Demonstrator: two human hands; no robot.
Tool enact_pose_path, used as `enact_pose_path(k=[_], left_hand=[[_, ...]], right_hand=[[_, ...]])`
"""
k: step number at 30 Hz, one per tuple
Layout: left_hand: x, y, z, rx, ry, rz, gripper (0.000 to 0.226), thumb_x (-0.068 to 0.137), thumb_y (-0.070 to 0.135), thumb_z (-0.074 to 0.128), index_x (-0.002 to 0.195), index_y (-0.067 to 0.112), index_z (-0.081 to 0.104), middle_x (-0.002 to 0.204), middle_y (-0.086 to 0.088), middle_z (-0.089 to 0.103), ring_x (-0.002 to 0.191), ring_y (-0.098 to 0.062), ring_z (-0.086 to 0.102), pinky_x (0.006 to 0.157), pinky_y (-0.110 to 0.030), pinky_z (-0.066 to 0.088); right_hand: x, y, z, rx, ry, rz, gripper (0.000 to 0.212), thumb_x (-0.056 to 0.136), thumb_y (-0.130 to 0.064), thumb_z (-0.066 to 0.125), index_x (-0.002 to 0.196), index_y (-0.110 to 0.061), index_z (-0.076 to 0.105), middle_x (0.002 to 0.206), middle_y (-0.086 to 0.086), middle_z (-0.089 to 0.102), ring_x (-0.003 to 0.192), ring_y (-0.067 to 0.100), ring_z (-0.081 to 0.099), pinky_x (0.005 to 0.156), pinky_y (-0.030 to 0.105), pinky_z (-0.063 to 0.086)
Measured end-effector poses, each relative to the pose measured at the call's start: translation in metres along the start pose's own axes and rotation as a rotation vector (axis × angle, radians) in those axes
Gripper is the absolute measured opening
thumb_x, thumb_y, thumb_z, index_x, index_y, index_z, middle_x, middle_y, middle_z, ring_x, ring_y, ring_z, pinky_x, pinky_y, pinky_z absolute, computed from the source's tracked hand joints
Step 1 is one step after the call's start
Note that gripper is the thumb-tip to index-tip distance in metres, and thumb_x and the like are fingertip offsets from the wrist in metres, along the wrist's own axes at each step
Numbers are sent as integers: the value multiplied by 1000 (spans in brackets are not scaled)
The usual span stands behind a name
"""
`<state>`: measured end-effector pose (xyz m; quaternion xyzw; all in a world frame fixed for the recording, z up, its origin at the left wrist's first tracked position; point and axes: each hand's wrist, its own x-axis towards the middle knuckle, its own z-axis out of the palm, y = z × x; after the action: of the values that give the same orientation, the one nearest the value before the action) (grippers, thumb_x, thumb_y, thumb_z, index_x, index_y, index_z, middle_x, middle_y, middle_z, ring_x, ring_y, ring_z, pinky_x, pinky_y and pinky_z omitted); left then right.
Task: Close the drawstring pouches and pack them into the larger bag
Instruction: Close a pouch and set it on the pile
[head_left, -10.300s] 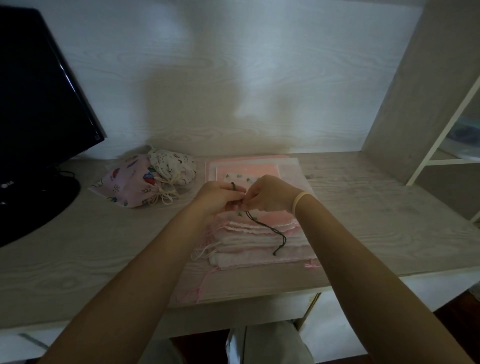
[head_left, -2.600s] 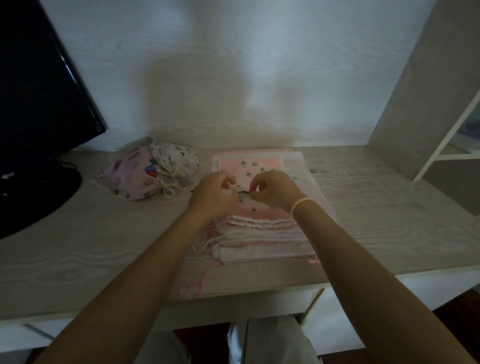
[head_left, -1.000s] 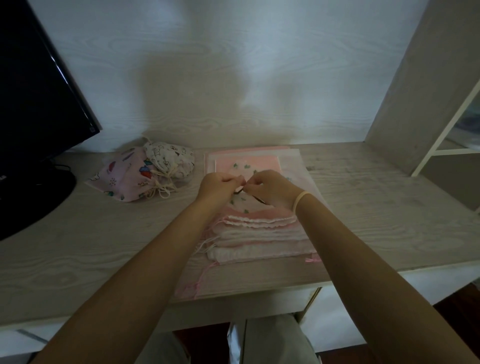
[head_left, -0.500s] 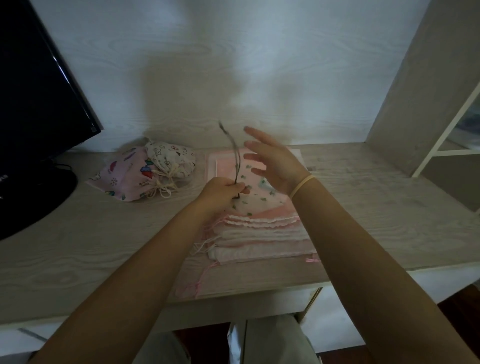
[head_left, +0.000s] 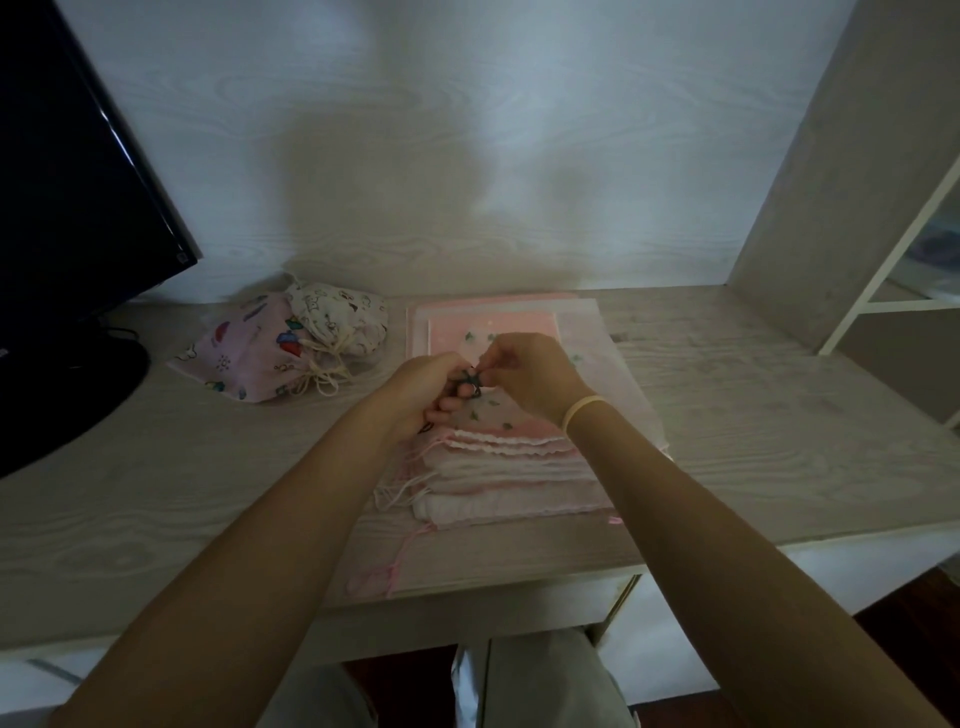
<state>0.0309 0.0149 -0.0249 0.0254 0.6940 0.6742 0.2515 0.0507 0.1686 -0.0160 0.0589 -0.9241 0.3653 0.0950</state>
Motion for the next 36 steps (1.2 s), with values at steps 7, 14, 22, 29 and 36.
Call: enact_pose_path(k=[7,14,22,29,36], left_hand=[[-2,-8,-6,92,134,149,20,100,6,47,108,0,64,69,-3,53,40,-3,38,35,-13,24],[-3,-3,1,414,152,377,10,96,5,55,92,15,55,69,-3,66,44,1,53,44,-14,36],[-4,-10,4,309,331,366,15,90,14,68,92,9,54,67,0,67,49,0,57,50,-17,44],[-7,-7,4,148,301,297,9,86,13,72,88,5,74,81,-9,76,68,-13,68,63,-23,54],[-8,-2,1,178,294,287,19,74,0,80,92,4,74,82,-11,73,65,-15,67,62,-22,55]], right_hand=[[-1,10,-13,-81,-104,3,7,91,-11,59,89,-14,64,95,5,65,92,22,59,84,32,49],[-5,-3,-7,141,-131,16,21,79,-9,73,89,-15,55,89,8,72,85,24,69,77,36,57],[-7,-8,-3,63,-66,29,12,80,-5,71,82,-10,60,73,2,71,72,19,67,74,32,55],[-7,-7,-1,-44,68,11,6,82,-11,70,86,-13,67,82,6,71,78,18,66,74,29,54],[-7,-6,1,-93,97,-47,8,82,-9,69,89,-13,69,89,7,73,84,19,66,78,29,52]])
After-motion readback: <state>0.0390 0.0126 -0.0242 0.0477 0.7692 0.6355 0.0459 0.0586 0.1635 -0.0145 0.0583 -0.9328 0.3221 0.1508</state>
